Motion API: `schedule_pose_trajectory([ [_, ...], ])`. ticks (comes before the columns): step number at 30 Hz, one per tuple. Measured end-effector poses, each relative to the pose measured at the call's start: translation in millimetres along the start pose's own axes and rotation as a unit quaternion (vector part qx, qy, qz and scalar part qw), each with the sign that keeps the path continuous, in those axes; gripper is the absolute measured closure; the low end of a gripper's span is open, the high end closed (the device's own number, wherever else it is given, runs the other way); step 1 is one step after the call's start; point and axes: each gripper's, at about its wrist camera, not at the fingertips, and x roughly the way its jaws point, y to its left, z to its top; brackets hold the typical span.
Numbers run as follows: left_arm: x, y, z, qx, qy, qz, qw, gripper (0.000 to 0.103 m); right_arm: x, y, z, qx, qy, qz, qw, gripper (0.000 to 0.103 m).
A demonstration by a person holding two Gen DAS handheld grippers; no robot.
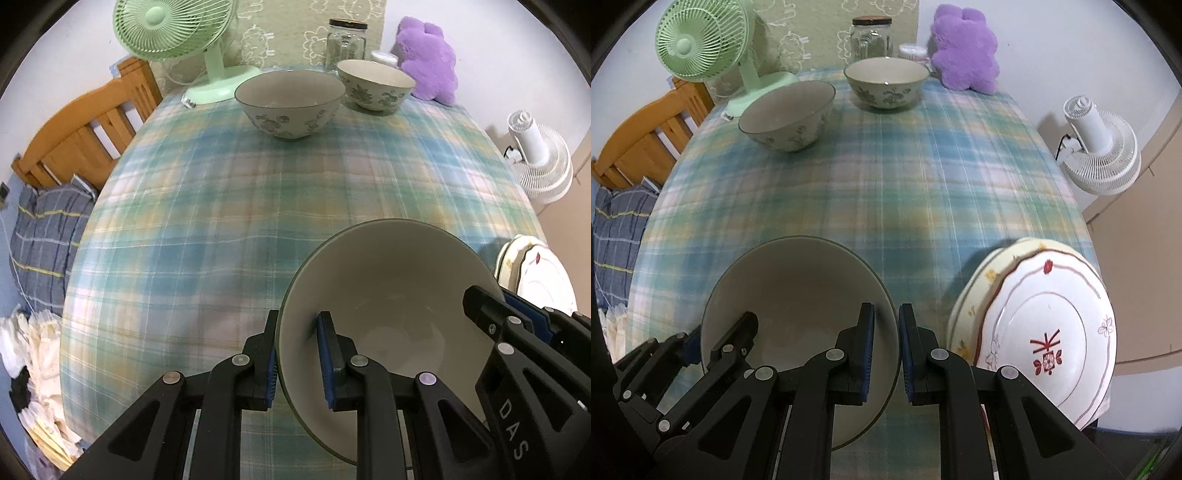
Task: Organize plates and bowls
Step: 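Lift and carry the grey glass plate toward the plate stack with both tools, then lower the grey glass plate onto the table and open both tools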
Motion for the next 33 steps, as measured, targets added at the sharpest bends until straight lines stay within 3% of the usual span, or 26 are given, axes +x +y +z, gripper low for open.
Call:
schedule_pose_trajectory([
  [8, 4, -6, -10, -0.001, 0.005, 0.006, 1.0000, 0.086, 9, -7, -12, 0.002, 0.010, 0.007, 1.000, 0.086],
  [15, -2, -9, -15, -0.008, 0.009, 0.009, 0.9999, 0.063, 8, -9, -13, -0.011, 0.012, 0.015, 1.000, 0.086],
  [18, -5, -11, -16, -0.010, 0.010, 0.008, 0.9999, 0.047, 6, -9, -13, -0.020, 0.012, 0.022, 0.999, 0.086],
  [19, -6, -12, -16, -0.010, 0.009, 0.009, 0.9999, 0.040, 5, -10, -13, -0.023, 0.013, 0.023, 0.999, 0.083],
  [23, -20, -11, -15, -0.022, -0.009, 0.011, 0.9997, 0.024, -5, -14, -12, -0.027, -0.004, 0.029, 0.999, 0.032],
  [27, -30, -10, -10, -0.031, -0.020, 0.018, 0.9991, 0.018, -17, -18, -7, -0.029, -0.020, 0.044, 0.998, 0.031],
  [33, -51, -8, 3, -0.042, -0.046, 0.025, 0.9977, 0.018, -34, -22, 4, -0.031, -0.039, 0.065, 0.997, 0.031],
])
